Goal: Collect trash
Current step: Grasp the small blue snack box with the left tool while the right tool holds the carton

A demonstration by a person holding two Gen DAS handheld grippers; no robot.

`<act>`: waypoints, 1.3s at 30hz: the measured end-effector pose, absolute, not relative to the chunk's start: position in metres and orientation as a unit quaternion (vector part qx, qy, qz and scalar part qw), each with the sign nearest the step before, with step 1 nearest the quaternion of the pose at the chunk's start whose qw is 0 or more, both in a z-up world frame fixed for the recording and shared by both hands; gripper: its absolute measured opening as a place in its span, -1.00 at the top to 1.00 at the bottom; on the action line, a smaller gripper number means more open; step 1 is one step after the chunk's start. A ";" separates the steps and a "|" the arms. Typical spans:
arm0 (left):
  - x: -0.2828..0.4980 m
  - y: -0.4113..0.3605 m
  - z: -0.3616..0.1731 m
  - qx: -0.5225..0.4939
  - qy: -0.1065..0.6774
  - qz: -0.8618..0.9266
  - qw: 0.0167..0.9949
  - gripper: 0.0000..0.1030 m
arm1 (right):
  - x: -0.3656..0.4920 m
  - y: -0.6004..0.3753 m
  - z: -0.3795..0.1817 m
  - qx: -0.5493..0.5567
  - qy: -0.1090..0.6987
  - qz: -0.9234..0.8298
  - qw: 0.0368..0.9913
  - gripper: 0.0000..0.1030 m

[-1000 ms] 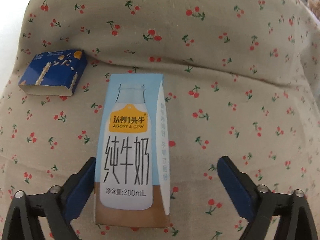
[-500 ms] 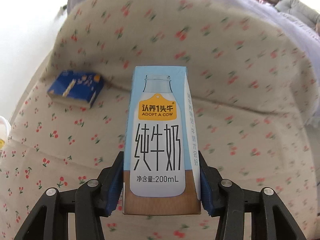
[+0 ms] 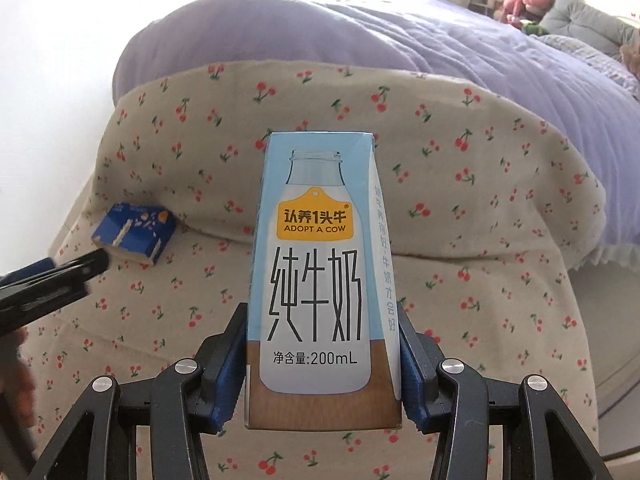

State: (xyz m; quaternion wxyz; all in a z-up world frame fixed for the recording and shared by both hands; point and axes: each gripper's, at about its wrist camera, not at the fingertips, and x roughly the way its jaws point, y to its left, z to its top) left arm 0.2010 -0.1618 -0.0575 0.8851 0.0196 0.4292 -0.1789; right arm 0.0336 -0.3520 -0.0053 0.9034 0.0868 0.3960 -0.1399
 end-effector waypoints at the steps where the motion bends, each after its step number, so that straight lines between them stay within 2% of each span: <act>1: 0.204 -0.169 -0.056 0.030 0.424 -0.181 0.887 -0.73 | 0.034 -0.354 -0.005 0.087 0.395 -0.138 0.904 -0.09; 16: 0.253 -0.214 -0.084 0.153 0.444 -0.171 0.866 -0.75 | 0.039 -0.392 -0.005 0.100 0.394 -0.133 0.904 -0.09; 23: 0.259 -0.218 -0.086 0.169 0.450 -0.144 0.865 -0.77 | 0.037 -0.394 -0.001 0.108 0.390 -0.129 0.906 -0.09; 25: 0.261 -0.217 -0.089 0.172 0.452 -0.141 0.864 -0.84 | 0.037 -0.394 -0.001 0.108 0.389 -0.128 0.906 -0.09; 30: 0.272 -0.204 -0.097 0.120 0.482 -0.138 0.857 -0.91 | 0.038 -0.396 -0.005 0.115 0.394 -0.126 0.903 -0.09; 39: 0.265 -0.188 -0.092 0.076 0.464 -0.155 0.869 -0.86 | 0.040 -0.392 0.001 0.112 0.387 -0.122 0.907 -0.09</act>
